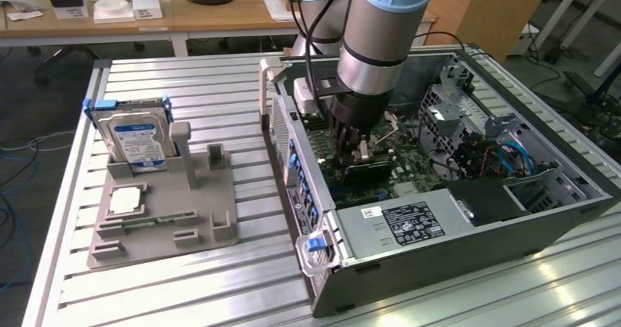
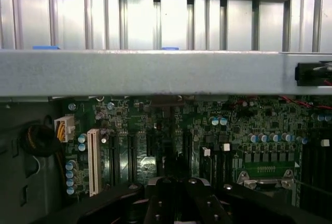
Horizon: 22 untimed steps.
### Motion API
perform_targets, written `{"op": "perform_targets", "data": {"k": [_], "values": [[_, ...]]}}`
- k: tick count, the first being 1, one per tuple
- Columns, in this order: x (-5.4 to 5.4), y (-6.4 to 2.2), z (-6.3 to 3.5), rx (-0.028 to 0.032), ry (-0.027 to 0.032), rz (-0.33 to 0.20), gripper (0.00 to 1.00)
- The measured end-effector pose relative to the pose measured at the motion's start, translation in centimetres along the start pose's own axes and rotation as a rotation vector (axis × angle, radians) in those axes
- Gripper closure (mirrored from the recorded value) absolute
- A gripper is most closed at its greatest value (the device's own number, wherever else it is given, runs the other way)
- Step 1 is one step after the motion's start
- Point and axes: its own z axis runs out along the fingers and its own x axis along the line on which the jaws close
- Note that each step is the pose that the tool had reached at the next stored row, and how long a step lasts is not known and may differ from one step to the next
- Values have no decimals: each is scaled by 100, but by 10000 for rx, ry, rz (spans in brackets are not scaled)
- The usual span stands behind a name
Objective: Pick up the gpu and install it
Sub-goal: 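Press down on the gpu until it lock into place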
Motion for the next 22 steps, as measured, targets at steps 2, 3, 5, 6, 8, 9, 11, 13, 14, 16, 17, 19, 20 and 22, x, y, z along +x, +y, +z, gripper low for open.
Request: {"op": "perform_targets", "data": {"k": [2,3,5,6,8,9,11,13,14,16,17,19,20,22], "values": [[3,1,-9,26,-89,-1,89],[1,0,-20,32,-118,-2,89],[-1,-1,-42,36,-146,-4,89],[-1,0,-53,28,-146,-3,89],[-1,0,-58,29,-155,-3,89],[-1,0,-59,29,-159,-3,89],[-1,0,-64,27,-160,-3,89],[0,2,-66,25,-158,-5,89],[5,4,-68,24,-155,-4,89],[16,8,-74,25,-157,-2,89],[19,9,-89,24,-155,-2,89],[21,15,-113,25,-159,-2,89],[21,21,-129,25,-160,-3,89],[20,48,-152,25,-161,-4,89]]}}
